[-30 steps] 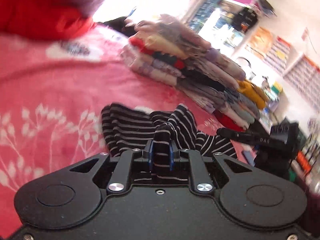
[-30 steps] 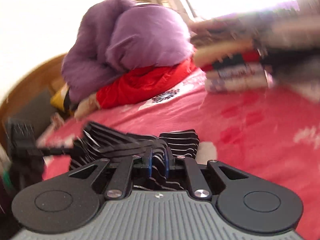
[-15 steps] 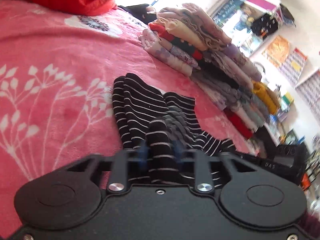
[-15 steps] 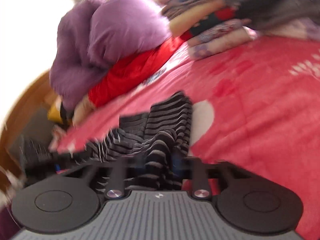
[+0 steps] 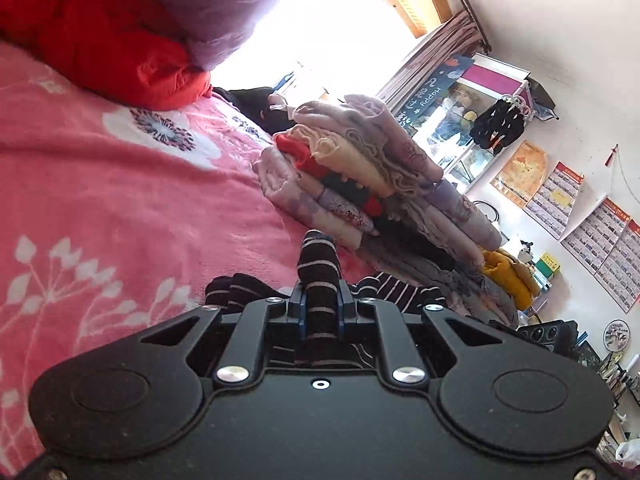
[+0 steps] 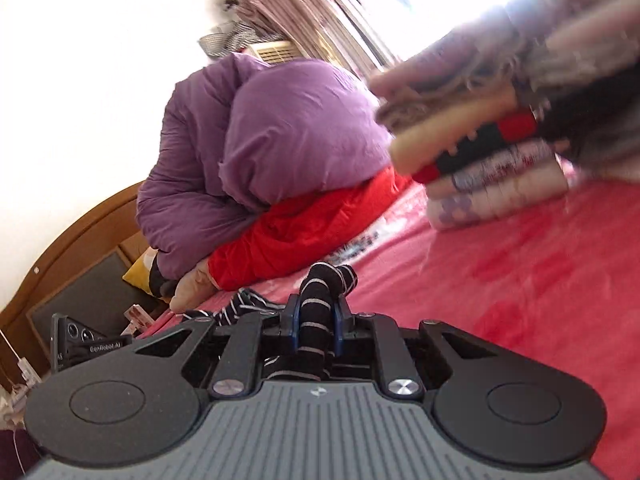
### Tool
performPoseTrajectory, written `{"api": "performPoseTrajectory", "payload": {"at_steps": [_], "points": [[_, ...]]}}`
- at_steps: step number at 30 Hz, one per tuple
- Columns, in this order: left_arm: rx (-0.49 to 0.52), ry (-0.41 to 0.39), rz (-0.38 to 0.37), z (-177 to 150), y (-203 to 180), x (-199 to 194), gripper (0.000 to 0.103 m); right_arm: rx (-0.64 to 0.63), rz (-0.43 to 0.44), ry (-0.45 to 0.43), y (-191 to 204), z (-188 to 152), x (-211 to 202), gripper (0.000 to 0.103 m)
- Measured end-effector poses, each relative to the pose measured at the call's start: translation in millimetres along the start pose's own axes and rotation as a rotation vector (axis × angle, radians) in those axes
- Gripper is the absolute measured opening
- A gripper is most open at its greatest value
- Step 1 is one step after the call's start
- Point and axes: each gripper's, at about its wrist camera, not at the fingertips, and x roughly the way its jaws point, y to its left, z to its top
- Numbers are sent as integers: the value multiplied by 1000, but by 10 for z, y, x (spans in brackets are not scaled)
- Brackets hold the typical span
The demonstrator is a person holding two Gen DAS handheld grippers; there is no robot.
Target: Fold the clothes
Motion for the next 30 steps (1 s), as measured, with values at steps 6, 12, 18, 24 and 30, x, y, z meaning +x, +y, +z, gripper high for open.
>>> {"api": "performPoseTrajectory", "payload": {"at_steps": [6, 12, 18, 24, 30], "points": [[-29, -13, -36, 10, 61, -18, 11, 79, 33, 13, -180, -69, 153, 18], [-107, 140, 109, -110, 263, 274, 25, 170, 11, 86, -390, -162, 305, 24], [-107, 51, 138, 9, 110, -157, 55, 213, -52, 41, -383, -132, 136, 49], [-31, 177, 125, -209, -151, -148, 53, 160, -100, 70, -159, -148, -178, 67], [204, 212, 259, -495, -244, 202, 30, -215, -232, 263, 227, -483, 60, 35]]}}
